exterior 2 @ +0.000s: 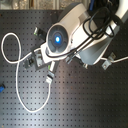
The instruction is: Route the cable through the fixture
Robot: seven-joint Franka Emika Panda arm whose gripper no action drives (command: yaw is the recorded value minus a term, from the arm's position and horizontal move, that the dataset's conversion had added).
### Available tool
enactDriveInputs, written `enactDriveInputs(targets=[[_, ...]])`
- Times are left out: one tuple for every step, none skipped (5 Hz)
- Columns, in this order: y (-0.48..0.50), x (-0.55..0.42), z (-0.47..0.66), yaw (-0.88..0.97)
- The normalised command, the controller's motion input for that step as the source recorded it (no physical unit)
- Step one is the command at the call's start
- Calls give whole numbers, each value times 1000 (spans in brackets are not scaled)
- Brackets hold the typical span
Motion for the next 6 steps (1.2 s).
enactDriveInputs(targets=[[-196, 358, 93, 431], [-316, 150, 1, 326], [-274, -239, -4, -57], [-231, -347, -1, -406], [-68, -303, 3, -386], [177, -30, 9, 57]])
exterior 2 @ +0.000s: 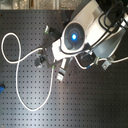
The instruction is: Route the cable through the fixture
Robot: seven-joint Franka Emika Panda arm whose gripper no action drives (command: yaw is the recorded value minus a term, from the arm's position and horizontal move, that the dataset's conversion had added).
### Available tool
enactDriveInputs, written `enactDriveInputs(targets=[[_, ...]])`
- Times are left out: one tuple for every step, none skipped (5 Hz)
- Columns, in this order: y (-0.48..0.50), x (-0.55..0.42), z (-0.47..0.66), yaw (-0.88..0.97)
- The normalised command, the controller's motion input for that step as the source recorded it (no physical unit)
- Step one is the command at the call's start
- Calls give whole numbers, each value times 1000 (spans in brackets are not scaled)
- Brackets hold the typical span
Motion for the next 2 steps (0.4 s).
enactDriveInputs(targets=[[260, 273, 231, 51], [104, 313, 347, 0]])
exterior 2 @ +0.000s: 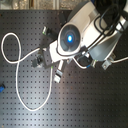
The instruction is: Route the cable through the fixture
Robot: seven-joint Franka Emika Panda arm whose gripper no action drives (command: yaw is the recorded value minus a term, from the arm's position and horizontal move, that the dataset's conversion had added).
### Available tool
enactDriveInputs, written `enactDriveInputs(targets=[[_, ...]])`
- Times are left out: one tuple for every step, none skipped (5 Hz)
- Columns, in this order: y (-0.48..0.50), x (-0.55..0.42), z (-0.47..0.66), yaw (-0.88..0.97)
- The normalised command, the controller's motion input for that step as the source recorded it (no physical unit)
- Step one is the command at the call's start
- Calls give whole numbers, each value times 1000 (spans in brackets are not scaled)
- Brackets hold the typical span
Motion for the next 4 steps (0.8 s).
enactDriveInputs(targets=[[4, 170, 338, 0], [-71, 26, 193, -77], [-198, -165, 16, -263], [-152, -262, 3, -443]])
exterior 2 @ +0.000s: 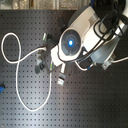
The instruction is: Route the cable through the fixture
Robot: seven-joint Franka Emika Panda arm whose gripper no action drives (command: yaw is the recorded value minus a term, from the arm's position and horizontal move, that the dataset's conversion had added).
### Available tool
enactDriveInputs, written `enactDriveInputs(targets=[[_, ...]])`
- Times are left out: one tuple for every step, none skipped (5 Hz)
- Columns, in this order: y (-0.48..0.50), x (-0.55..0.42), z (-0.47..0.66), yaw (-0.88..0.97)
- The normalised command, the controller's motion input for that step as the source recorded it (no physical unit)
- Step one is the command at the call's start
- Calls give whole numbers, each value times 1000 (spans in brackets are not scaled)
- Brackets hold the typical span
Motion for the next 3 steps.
enactDriveInputs(targets=[[-107, -202, 17, -460], [-89, -130, 65, -440], [-39, -68, 126, -331]])
